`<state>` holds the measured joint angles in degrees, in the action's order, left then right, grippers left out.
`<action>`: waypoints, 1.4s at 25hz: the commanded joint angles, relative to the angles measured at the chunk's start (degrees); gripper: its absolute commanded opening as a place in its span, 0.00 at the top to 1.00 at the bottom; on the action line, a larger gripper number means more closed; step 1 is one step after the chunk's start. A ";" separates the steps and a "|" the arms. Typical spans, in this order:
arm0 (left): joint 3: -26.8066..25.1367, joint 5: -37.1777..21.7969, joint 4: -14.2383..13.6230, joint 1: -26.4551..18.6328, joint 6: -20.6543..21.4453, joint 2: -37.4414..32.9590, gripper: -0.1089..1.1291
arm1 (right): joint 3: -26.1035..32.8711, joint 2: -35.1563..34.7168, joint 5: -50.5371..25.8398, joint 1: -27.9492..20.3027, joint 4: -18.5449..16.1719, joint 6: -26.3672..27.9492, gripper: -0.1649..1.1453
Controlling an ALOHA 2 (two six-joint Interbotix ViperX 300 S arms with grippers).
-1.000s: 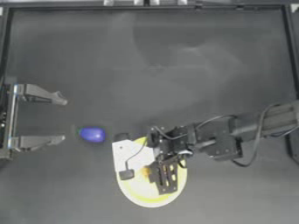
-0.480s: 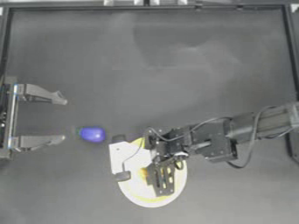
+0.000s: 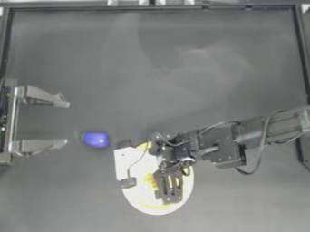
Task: Put brown chicken wing on plate
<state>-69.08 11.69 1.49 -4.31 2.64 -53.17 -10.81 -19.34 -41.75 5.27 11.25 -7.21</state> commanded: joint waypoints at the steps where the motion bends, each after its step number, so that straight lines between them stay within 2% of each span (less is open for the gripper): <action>1: 0.79 0.18 0.09 -0.18 0.00 0.79 0.08 | 0.88 4.66 0.26 -0.18 -0.44 -0.18 0.11; 10: 0.70 0.18 0.09 -0.18 0.00 0.62 0.08 | -4.57 12.83 5.54 -2.29 -1.76 -0.53 0.11; 22: 0.70 -0.09 0.09 -0.18 -0.09 0.53 0.08 | -19.51 25.14 27.07 -5.62 -1.85 -0.44 0.12; 35: 0.70 -0.79 0.09 -0.18 -0.09 0.62 0.08 | -32.08 32.61 43.59 -7.91 -1.49 -0.26 0.12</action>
<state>-69.17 10.81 1.49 -4.39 2.64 -53.26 -42.45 10.81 -0.18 -2.37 9.58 -7.56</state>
